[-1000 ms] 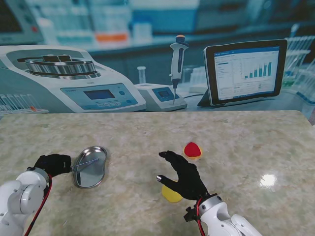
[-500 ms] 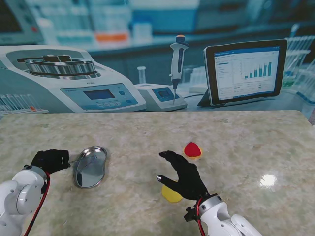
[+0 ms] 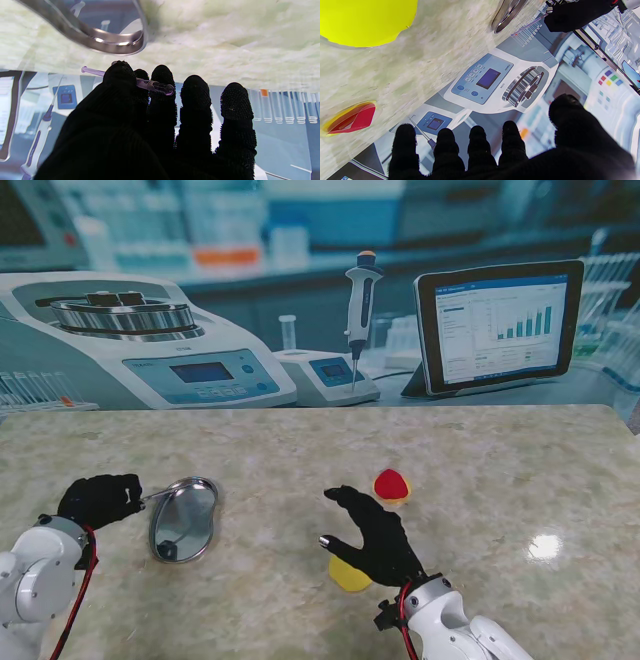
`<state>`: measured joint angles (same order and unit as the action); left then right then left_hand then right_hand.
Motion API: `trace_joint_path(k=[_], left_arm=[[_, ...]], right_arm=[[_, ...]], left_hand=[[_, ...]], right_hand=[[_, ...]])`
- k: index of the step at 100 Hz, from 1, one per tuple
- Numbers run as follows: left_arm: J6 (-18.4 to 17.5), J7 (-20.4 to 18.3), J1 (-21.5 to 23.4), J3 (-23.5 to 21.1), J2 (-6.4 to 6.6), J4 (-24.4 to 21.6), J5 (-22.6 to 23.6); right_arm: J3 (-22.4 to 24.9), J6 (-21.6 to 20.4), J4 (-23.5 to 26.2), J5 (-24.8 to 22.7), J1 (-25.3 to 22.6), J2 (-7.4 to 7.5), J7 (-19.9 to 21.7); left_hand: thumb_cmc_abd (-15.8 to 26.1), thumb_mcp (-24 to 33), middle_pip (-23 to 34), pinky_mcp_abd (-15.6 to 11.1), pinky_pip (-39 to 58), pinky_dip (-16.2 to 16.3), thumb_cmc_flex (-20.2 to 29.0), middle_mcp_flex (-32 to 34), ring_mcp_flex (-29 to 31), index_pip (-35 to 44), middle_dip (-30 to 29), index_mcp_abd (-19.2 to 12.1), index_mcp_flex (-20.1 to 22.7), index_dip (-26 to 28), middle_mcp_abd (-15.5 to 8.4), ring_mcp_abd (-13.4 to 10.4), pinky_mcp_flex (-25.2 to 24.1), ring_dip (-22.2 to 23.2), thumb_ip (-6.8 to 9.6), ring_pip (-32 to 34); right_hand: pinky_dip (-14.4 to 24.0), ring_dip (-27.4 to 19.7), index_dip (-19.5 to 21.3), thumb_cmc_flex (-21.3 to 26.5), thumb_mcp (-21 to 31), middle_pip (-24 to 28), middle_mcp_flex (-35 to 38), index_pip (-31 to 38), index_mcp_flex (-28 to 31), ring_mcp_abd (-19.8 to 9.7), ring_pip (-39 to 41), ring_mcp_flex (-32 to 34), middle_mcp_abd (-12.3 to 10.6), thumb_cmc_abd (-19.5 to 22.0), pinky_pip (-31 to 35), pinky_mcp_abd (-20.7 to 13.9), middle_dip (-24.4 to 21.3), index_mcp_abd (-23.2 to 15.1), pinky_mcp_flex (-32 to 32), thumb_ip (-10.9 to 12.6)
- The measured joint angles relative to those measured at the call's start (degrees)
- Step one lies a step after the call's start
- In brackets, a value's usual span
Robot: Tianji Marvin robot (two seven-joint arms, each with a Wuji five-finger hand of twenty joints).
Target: Line a culture dish with filter paper and press it flat with a glass rod
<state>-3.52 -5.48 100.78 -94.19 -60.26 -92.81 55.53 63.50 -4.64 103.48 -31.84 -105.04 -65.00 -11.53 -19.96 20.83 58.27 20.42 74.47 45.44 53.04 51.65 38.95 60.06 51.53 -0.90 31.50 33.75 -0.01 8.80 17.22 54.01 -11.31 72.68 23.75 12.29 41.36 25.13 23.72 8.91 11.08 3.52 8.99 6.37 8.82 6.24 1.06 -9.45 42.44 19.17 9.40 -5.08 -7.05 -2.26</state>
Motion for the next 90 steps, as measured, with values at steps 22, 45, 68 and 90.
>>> trace_joint_path(k=[22,45,68,90], left_arm=[[-4.59,2.69,3.73,-1.80,-0.69,-4.59,-3.62],[-9.55,4.16,8.14,-2.30,-1.27,-10.00,-6.76],[-14.75,4.64,11.75,-2.26,-1.61,-14.40,-9.00],[-19.39,5.60,14.33,-1.57,-1.81,-17.20,-10.16]], right_arm=[[0.10,-0.01,0.00,-0.43,-0.18,-0.06,-0.90],[0.49,-0.21,0.29,-0.85,-0.59,-0.15,-1.44],[2.19,-1.54,1.87,-2.25,-1.55,-0.08,-0.71],[4.08,-3.35,4.01,-4.56,-2.04,0.56,1.80]], left_hand=[[-0.27,1.22,0.21,0.01,0.15,0.03,-0.64,0.01,0.00,0.00,0.34,0.00,0.00,0.93,0.00,0.00,0.09,0.49,0.00,0.03],[-0.41,2.13,0.24,0.02,0.58,0.66,-0.99,0.06,0.00,0.01,1.03,-0.07,0.01,1.52,0.00,0.03,0.11,0.58,-0.59,0.59],[-0.48,3.03,0.24,0.03,0.59,0.71,-1.41,0.13,0.00,0.05,1.60,-0.09,0.01,2.09,0.00,0.03,0.11,0.60,-1.02,0.60],[-0.55,3.21,0.24,0.06,0.59,0.75,-1.46,0.58,0.00,0.05,1.66,-0.09,0.02,2.13,0.00,0.05,0.11,0.66,-1.02,0.61]], right_hand=[[0.00,0.00,0.13,0.00,0.06,0.90,0.00,1.34,0.00,0.00,0.00,0.00,0.00,0.00,0.02,0.00,0.52,0.01,0.02,0.00],[0.00,0.01,-0.25,2.32,6.16,3.64,0.00,6.84,-0.01,0.00,1.32,-0.02,0.00,0.00,0.07,0.00,0.72,-0.04,0.08,1.81],[0.00,0.01,-3.86,2.34,11.99,6.81,0.00,13.20,-1.86,-0.01,1.37,-0.01,0.00,-0.02,0.71,0.00,1.32,-1.34,0.37,5.70],[0.02,0.09,-5.90,2.34,12.65,11.56,0.00,15.49,-1.79,-0.02,2.77,0.66,0.00,-0.87,2.05,0.00,2.90,-2.11,2.41,6.39]])
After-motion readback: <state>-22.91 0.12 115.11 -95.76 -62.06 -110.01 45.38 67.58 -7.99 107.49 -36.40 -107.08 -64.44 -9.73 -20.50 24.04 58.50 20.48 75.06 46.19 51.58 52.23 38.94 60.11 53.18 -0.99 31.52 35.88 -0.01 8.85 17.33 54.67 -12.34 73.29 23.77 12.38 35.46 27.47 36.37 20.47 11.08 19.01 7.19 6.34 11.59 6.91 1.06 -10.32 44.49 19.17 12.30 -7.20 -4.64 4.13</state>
